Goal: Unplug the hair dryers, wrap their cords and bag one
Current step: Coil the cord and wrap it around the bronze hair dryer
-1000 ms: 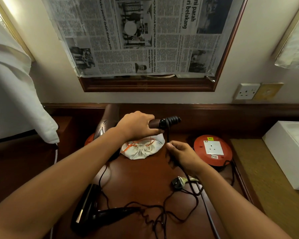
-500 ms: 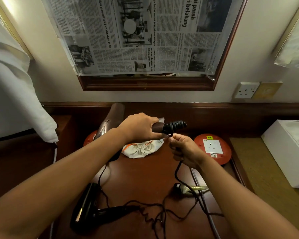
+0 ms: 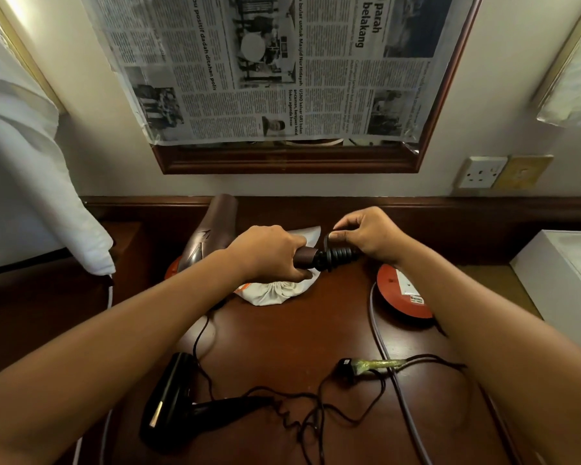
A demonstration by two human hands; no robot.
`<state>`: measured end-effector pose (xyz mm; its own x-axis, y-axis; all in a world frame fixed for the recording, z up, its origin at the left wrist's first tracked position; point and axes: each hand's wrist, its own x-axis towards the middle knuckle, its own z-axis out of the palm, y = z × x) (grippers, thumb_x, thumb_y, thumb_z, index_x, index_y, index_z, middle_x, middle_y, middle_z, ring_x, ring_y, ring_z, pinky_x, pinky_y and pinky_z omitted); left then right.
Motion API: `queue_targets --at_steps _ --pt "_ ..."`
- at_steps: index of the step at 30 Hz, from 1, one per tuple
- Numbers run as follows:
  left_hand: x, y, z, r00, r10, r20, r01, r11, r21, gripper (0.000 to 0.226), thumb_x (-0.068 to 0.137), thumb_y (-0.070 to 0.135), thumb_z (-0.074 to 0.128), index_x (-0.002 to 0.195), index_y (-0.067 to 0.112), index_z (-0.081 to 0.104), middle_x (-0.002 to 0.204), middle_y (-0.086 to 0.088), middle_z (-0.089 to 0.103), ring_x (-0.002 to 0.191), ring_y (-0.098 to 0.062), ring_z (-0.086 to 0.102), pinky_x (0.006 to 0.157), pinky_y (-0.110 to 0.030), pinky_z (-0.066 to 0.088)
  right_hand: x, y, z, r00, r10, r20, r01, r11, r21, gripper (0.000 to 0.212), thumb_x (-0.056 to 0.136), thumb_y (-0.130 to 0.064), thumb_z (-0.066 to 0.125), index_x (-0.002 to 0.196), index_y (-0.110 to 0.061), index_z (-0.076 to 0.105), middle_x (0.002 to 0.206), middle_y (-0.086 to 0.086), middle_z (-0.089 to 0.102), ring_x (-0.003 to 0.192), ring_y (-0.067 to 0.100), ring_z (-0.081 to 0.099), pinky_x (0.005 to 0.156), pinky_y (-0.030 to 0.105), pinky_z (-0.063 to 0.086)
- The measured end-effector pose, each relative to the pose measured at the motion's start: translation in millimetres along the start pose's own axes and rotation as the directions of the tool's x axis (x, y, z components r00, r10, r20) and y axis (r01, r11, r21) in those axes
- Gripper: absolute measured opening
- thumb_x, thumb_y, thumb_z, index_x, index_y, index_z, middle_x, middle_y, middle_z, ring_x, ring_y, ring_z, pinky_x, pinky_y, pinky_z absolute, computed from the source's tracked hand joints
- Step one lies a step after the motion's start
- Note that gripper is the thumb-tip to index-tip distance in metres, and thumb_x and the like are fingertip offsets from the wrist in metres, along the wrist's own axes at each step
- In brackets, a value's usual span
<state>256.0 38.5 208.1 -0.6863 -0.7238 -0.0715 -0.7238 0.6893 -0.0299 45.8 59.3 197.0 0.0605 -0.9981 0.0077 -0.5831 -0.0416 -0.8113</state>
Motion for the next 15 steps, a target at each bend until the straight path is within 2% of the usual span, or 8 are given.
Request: queue_targets --at_steps 2,4,8,12,15 --pt "2 0 1 1.0 -0.01 -0.007 0.01 1.0 0.012 0.034 0.082 0.06 0.058 0.085 0.029 0.045 0.067 0.01 0.045 0.067 -0.016 0.051 0.055 -0.028 0.034 3 -8 -6 0.999 -0.033 -0.011 0.032 0.998 -0.056 0.01 0.082 -0.017 0.072 0.09 -0.011 0.074 0.084 0.0 0.069 0.077 0.009 0.062 0.07 0.018 0.049" --pt "4 1 2 1.0 -0.018 -0.005 0.018 1.0 0.022 0.032 0.083 0.059 0.057 0.086 0.029 0.045 0.067 0.009 0.044 0.067 -0.017 0.052 0.057 -0.029 0.037 5 -13 -9 0.998 -0.061 -0.03 0.058 0.996 -0.073 0.008 0.081 -0.015 0.073 0.089 -0.013 0.075 0.083 -0.004 0.069 0.078 0.007 0.062 0.073 0.018 0.049" --pt "7 1 3 0.999 -0.041 -0.01 0.042 0.998 0.056 0.031 0.083 0.055 0.055 0.095 0.026 0.054 0.069 0.006 0.047 0.069 -0.021 0.054 0.058 -0.029 0.039 5 -21 -9 0.991 -0.122 -0.052 0.114 0.984 -0.138 0.008 0.081 -0.015 0.074 0.088 -0.012 0.076 0.082 -0.003 0.07 0.08 0.007 0.065 0.076 0.02 0.052" --pt "11 1 6 0.998 -0.056 -0.008 0.056 0.996 0.07 0.031 0.084 0.053 0.056 0.096 0.025 0.056 0.069 0.005 0.046 0.066 -0.02 0.053 0.058 -0.029 0.041 -1 -28 -9 0.977 -0.208 -0.047 0.193 0.956 -0.222 0.01 0.082 -0.016 0.073 0.091 -0.013 0.076 0.087 -0.002 0.072 0.083 0.007 0.065 0.078 0.019 0.051" --pt "15 -2 9 0.997 -0.075 0.002 0.075 0.996 0.05 0.031 0.084 0.052 0.057 0.095 0.023 0.058 0.072 0.004 0.05 0.067 -0.02 0.055 0.061 -0.031 0.047 -6 -30 -6 0.959 -0.28 -0.046 0.256 0.924 -0.283 0.012 0.084 -0.016 0.07 0.094 -0.011 0.075 0.089 0.001 0.073 0.085 0.011 0.066 0.081 0.026 0.054"
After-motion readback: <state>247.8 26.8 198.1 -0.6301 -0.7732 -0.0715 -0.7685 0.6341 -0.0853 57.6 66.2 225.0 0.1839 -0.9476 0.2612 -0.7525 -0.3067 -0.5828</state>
